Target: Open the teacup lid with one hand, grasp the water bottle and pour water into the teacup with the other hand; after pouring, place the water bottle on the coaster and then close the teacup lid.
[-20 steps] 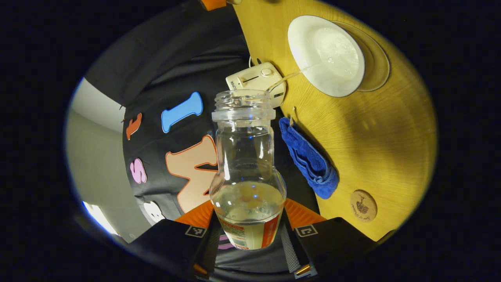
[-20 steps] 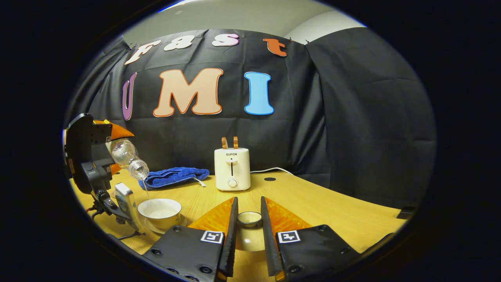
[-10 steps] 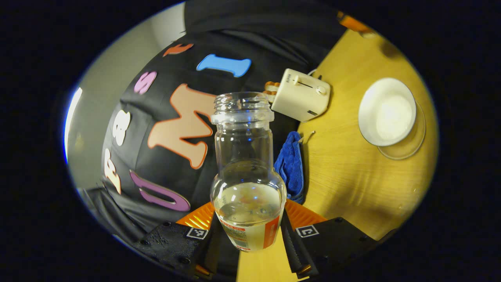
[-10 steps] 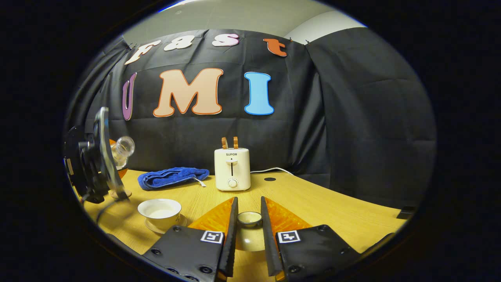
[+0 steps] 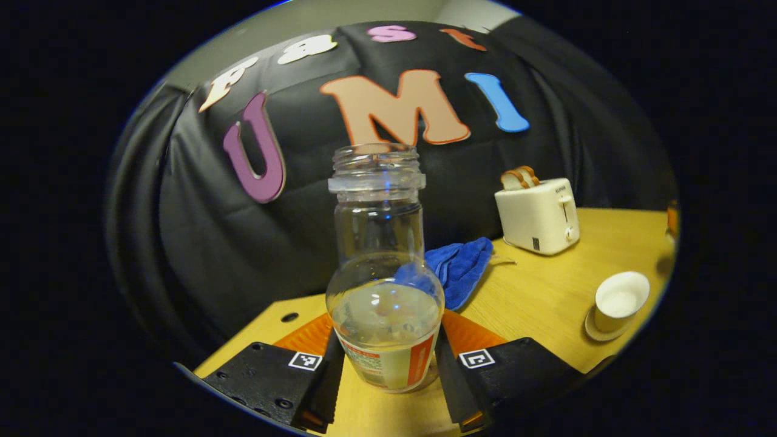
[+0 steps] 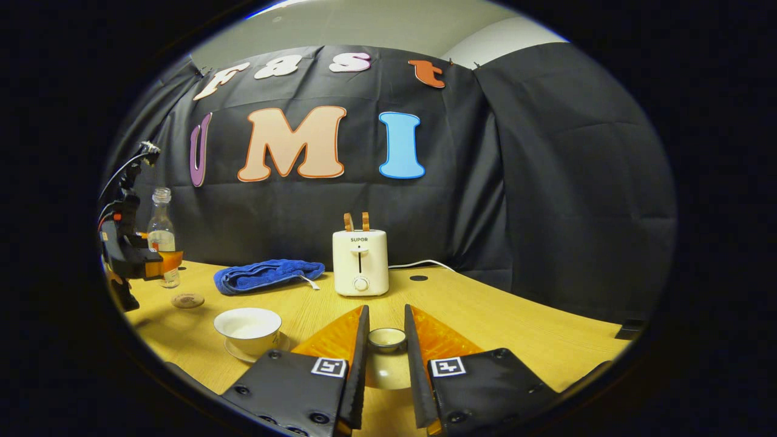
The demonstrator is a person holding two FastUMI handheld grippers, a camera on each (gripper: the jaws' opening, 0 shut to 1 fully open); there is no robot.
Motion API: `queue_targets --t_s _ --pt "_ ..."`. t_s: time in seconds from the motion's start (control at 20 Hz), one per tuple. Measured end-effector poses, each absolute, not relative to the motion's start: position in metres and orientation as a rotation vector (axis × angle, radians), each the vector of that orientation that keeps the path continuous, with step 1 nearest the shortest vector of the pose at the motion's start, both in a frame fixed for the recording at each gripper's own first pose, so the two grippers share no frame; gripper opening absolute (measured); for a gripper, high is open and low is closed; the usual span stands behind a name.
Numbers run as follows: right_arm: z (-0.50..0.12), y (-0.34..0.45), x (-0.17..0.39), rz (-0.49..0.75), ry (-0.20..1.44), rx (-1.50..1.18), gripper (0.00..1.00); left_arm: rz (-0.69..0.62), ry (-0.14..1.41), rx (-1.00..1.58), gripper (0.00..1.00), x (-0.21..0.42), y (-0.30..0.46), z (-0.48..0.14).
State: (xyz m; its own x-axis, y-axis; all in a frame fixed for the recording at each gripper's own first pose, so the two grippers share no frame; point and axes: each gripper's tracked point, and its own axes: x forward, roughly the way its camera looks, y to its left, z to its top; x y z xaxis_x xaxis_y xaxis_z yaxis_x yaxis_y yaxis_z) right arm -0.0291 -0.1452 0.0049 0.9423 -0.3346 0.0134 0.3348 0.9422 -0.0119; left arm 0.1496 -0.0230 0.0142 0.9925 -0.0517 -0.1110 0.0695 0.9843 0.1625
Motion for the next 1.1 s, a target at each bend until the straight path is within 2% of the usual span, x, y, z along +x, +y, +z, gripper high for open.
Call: queue_targets --t_s 0.2,0.6,0.75,1.1 --pt "0.005 -0.145 -0.030 -0.342 -0.010 -0.014 0.36 -0.053 0.158 0.010 0.66 0.166 0.005 0.000" --pt "0.005 -0.144 -0.030 -0.340 -0.009 -0.014 0.36 -0.099 0.258 -0.022 0.67 0.183 0.000 -0.035" --pt "0.005 -0.144 -0.030 -0.339 -0.009 -0.014 0.36 -0.111 0.247 -0.030 0.67 0.184 -0.003 -0.034" --pt "0.005 -0.144 -0.030 -0.339 -0.010 -0.014 0.36 -0.124 0.275 -0.035 0.76 0.183 -0.006 -0.043"
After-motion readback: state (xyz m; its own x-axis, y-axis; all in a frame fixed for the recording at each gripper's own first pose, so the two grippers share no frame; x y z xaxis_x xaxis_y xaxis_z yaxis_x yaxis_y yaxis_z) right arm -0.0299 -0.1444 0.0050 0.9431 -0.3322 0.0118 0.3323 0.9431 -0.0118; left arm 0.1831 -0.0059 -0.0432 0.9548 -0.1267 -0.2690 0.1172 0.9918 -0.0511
